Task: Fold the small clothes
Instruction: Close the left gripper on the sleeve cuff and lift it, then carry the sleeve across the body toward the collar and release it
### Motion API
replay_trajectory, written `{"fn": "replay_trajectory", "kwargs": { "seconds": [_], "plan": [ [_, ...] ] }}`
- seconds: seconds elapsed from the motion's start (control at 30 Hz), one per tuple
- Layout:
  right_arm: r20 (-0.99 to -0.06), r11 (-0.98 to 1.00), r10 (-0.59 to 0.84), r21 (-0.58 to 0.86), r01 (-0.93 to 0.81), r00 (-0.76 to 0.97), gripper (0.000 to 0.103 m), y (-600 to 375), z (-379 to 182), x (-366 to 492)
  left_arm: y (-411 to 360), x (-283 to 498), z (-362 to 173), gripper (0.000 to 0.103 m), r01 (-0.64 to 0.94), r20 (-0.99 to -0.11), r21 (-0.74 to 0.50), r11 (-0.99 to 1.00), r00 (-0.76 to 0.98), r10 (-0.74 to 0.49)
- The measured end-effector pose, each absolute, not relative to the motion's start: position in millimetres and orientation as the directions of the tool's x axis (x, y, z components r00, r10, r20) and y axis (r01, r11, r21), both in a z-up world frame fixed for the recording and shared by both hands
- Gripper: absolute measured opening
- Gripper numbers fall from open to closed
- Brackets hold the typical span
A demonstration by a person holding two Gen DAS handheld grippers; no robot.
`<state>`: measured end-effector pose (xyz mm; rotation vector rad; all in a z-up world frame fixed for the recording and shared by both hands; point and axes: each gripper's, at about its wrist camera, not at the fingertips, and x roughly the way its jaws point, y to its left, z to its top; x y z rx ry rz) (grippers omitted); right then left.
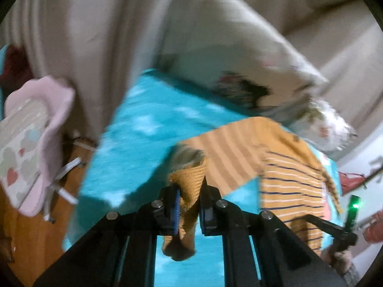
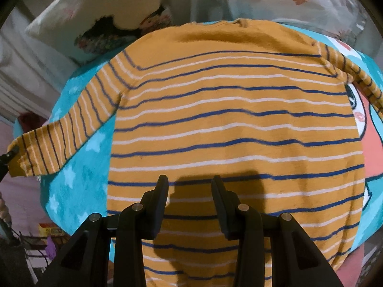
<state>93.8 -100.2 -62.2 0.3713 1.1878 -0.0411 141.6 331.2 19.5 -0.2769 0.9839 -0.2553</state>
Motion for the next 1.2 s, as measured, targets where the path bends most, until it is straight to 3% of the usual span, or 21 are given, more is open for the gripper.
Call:
{"fn": "replay_trajectory", "kwargs": {
  "seconds": [0.37, 0.6, 0.67, 0.8, 0.97, 1.2],
  "plan": [
    [-0.866, 0.885, 0.179, 0.349, 0.308, 0.467, 0.041, -236.8, -57.7, 68.7, 61.3, 165.2, 62.8, 0.011, 0.392, -0.702, -0.43, 0.813, 0.421, -0.574],
    [-0.875, 0.854, 0.148, 0.348, 0.387, 0.461, 0.041, -326.1, -69.8, 35.1, -124.9, 193.2, 10.0, 0.011, 0.49, -0.716, -0.48, 0.728, 0.261, -0.648],
    [-0.878, 0.842, 0.137, 0.347, 0.414, 0.458, 0.041, -346.3, -73.6, 26.4, -160.1, 199.6, -18.2, 0.019, 0.486, -0.739, -0.496, 0.719, 0.198, -0.644],
    [-0.875, 0.827, 0.131, 0.356, 0.435, 0.466, 0.041, -378.4, -75.5, 19.3, -186.0, 191.2, -54.3, 0.031, 0.469, -0.78, -0.501, 0.728, 0.121, -0.615],
    [-0.843, 0.84, 0.177, 0.399, 0.369, 0.508, 0.041, -384.3, -66.8, 36.9, -156.2, 163.4, -40.8, 0.067, 0.451, -0.791, -0.463, 0.763, 0.179, -0.586],
    [-0.806, 0.867, 0.273, 0.443, 0.229, 0.525, 0.041, -352.2, -75.8, 107.6, -70.4, 130.5, -32.8, 0.071, 0.279, -0.855, -0.319, 0.906, 0.328, -0.403]
  ]
}}
